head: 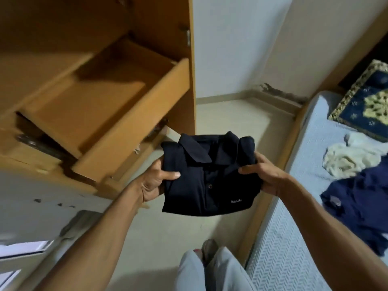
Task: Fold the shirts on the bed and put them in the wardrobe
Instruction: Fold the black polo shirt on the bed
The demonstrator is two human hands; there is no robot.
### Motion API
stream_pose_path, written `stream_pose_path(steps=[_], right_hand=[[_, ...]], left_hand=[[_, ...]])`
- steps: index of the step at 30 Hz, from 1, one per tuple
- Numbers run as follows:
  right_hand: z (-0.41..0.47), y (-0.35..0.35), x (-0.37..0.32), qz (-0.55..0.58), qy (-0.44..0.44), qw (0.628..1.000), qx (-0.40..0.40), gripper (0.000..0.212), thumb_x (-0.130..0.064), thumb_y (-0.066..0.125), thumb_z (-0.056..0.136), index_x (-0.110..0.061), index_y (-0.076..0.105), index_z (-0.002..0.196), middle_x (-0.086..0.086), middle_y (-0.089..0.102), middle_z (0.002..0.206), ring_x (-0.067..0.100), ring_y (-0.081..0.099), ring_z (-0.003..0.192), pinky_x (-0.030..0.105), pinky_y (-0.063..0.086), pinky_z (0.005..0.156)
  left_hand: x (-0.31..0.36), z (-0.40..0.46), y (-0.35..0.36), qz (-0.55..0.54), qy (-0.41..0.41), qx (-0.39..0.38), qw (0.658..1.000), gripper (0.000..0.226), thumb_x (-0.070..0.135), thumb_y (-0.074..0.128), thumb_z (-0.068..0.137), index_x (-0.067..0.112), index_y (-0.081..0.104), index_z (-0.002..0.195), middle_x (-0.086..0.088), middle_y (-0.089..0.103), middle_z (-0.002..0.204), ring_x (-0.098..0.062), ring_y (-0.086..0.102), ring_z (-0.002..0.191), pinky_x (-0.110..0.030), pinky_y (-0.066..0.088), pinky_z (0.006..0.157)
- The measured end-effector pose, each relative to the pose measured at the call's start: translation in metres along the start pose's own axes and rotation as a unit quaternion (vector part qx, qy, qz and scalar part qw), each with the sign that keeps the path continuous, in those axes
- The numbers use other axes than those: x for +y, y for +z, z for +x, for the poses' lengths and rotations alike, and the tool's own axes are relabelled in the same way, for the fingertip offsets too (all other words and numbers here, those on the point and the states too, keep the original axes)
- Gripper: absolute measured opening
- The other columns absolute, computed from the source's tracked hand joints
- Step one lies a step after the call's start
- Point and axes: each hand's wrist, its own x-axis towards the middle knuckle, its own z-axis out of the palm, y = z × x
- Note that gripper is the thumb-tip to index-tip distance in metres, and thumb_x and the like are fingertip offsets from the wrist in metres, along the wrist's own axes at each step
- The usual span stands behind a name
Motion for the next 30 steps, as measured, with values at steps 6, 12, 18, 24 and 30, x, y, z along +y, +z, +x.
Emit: stream_pose_path(steps=[6,12,18,24,30], right_hand=[[0.009,0.048,-0.104,-0.022,-0.005,0.995,-0.098,0.059,0.02,0.05,0.087,-0.012,0.054,0.136,0.028,0.06,0.131,0.046,0.061,0.119,0.061,0.048,0.103],[0.067,0.106,-0.175,-0.065,-0.015,0.983,-0.171,0.059,0.019,0.048,0.088,-0.015,0.055,0.136,0.026,0.063,0.126,0.04,0.066,0.109,0.05,0.058,0.088],[0.165,0.189,-0.238,-0.11,-0.017,0.972,-0.205,0.064,0.017,0.051,0.088,-0.024,0.055,0.137,0.018,0.067,0.125,0.035,0.069,0.107,0.043,0.061,0.08],[0.267,0.262,-0.27,-0.168,0.024,0.956,-0.239,0.067,0.016,0.052,0.089,-0.028,0.052,0.14,0.012,0.068,0.125,0.033,0.069,0.11,0.044,0.062,0.082],[0.351,0.323,-0.251,-0.253,0.07,0.934,-0.242,0.06,0.011,0.059,0.09,-0.024,0.053,0.138,0.009,0.068,0.126,0.03,0.069,0.108,0.046,0.058,0.087]], left_hand=[[0.086,-0.042,-0.005,0.013,0.043,0.099,0.994,0.056,-0.012,0.057,0.094,0.025,0.052,0.136,0.005,0.073,0.121,-0.016,0.07,0.111,-0.032,0.058,0.083],[0.137,-0.045,-0.041,0.027,0.068,0.234,0.969,0.051,-0.001,0.054,0.101,0.024,0.043,0.144,0.001,0.058,0.138,-0.021,0.058,0.122,-0.034,0.051,0.092],[0.189,-0.025,-0.11,0.039,0.137,0.343,0.928,0.042,0.002,0.05,0.103,0.029,0.05,0.135,0.016,0.064,0.113,-0.005,0.062,0.103,-0.029,0.05,0.084],[0.213,0.013,-0.173,0.096,0.123,0.439,0.885,0.051,0.001,0.044,0.104,0.019,0.035,0.151,0.012,0.047,0.127,-0.01,0.045,0.119,-0.026,0.037,0.098],[0.201,0.018,-0.223,0.049,0.088,0.496,0.863,0.063,-0.006,0.042,0.099,0.022,0.033,0.155,-0.001,0.051,0.141,-0.02,0.048,0.13,-0.034,0.041,0.105]])
